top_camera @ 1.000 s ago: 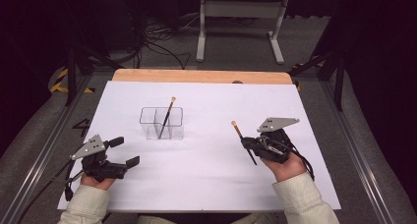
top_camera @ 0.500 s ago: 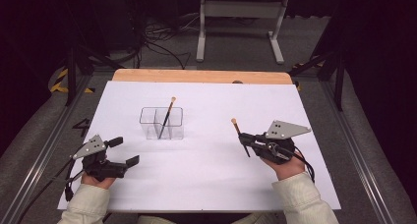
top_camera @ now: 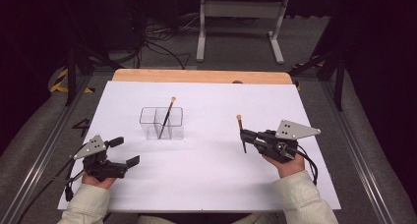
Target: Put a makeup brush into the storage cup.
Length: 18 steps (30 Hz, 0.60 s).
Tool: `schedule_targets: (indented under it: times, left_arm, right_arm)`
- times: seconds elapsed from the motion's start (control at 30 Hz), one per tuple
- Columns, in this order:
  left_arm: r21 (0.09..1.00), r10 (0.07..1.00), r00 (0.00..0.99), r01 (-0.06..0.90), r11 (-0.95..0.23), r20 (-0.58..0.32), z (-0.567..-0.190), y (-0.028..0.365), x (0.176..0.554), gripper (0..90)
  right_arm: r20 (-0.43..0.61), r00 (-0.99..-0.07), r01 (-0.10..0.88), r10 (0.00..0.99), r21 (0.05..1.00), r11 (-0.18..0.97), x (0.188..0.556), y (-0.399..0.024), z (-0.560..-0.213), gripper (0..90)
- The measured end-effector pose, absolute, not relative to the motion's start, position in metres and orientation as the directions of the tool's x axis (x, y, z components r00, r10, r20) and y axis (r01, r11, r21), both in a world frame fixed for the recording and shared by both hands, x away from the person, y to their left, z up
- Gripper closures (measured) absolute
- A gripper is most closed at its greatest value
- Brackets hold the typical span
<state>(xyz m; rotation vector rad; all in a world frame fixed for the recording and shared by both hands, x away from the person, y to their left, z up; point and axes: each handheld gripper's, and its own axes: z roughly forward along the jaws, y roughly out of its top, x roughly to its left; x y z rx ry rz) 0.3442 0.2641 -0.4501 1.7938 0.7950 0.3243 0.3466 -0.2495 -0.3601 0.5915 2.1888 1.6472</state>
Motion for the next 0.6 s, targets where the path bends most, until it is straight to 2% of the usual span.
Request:
schedule_targets:
  times: [0.17, 0.6]
  left_arm:
    - [0.913, 0.653, 0.741, 0.36, -0.19, -0.157, -0.45, 0.264, 0.344, 1.0]
    - [0.92, 0.648, 0.746, 0.346, -0.185, -0.15, -0.45, 0.263, 0.343, 0.6]
  right_arm:
    - [-0.042, -0.868, 0.083, 0.495, 0.97, 0.228, 0.347, -0.248, -0.36, 83.4]
    - [0.007, -0.888, 0.058, 0.46, 0.994, 0.097, 0.36, -0.25, -0.367, 83.3]
